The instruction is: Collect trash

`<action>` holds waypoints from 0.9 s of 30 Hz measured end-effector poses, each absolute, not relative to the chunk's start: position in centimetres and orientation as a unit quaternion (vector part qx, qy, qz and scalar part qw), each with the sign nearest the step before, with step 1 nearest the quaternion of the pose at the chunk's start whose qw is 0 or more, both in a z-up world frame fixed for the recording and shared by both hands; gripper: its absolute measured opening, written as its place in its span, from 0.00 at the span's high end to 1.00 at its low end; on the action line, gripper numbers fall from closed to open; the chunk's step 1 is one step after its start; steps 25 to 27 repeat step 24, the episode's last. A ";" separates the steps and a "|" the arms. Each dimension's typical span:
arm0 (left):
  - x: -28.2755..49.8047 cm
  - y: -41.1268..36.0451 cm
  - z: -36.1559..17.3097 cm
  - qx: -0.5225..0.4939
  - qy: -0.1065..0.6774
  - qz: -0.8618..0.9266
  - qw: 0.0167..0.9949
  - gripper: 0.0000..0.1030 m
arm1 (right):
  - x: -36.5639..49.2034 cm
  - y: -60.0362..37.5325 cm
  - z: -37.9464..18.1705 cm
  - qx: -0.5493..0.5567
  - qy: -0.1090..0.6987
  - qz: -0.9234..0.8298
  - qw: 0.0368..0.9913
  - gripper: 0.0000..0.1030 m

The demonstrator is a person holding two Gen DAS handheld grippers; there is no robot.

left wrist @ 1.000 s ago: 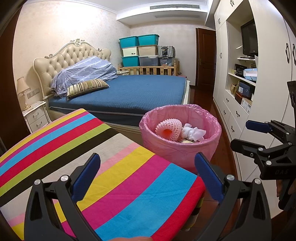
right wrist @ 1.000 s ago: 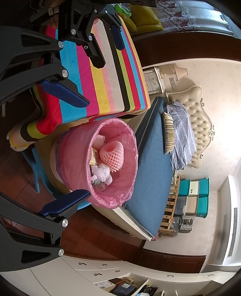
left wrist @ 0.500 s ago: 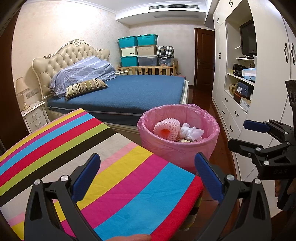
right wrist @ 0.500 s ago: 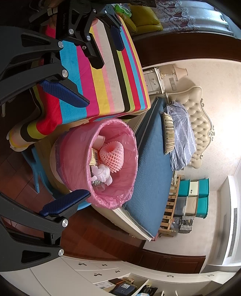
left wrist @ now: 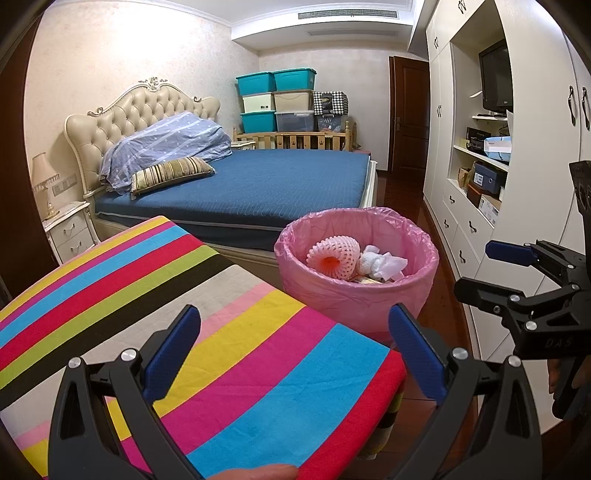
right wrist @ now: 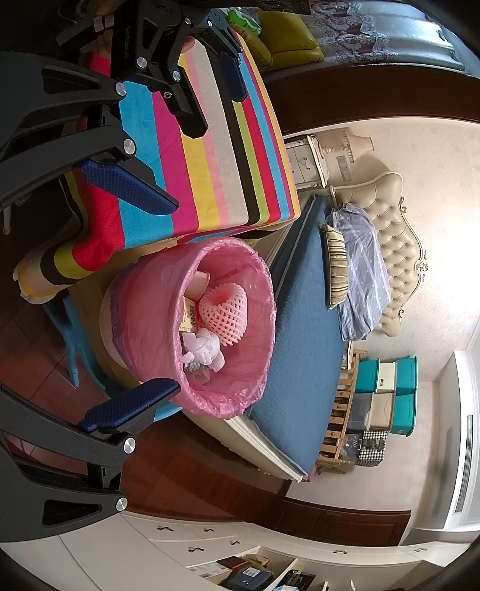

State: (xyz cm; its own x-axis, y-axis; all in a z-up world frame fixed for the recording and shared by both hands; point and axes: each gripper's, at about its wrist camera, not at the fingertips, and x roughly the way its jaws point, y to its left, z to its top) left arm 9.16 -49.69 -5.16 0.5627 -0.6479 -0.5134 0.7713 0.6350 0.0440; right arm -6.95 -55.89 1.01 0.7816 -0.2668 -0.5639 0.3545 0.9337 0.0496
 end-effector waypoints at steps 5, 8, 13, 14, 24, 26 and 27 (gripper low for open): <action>9.2 -49.5 -5.1 0.133 0.232 -0.406 0.874 0.04 | -6.5 -55.9 0.9 0.075 0.287 -0.161 0.941 0.18; 9.1 -49.7 -5.2 0.134 0.231 -0.408 0.873 0.04 | -6.4 -55.9 0.8 0.076 0.287 -0.161 0.941 0.18; 9.1 -49.5 -5.3 0.131 0.224 -0.411 0.874 0.04 | -6.4 -55.9 0.8 0.076 0.288 -0.162 0.941 0.18; 9.0 -49.5 -5.3 0.131 0.222 -0.411 0.874 0.04 | -6.3 -55.9 0.7 0.076 0.288 -0.163 0.941 0.18; 10.0 -47.5 -4.6 0.117 0.225 -0.405 0.878 0.04 | -5.6 -55.1 1.3 0.069 0.281 -0.154 0.945 0.18; 10.0 -47.5 -4.6 0.117 0.225 -0.405 0.878 0.04 | -5.6 -55.1 1.3 0.069 0.281 -0.154 0.945 0.18; 10.0 -47.5 -4.6 0.117 0.225 -0.405 0.878 0.04 | -5.6 -55.1 1.3 0.069 0.281 -0.154 0.945 0.18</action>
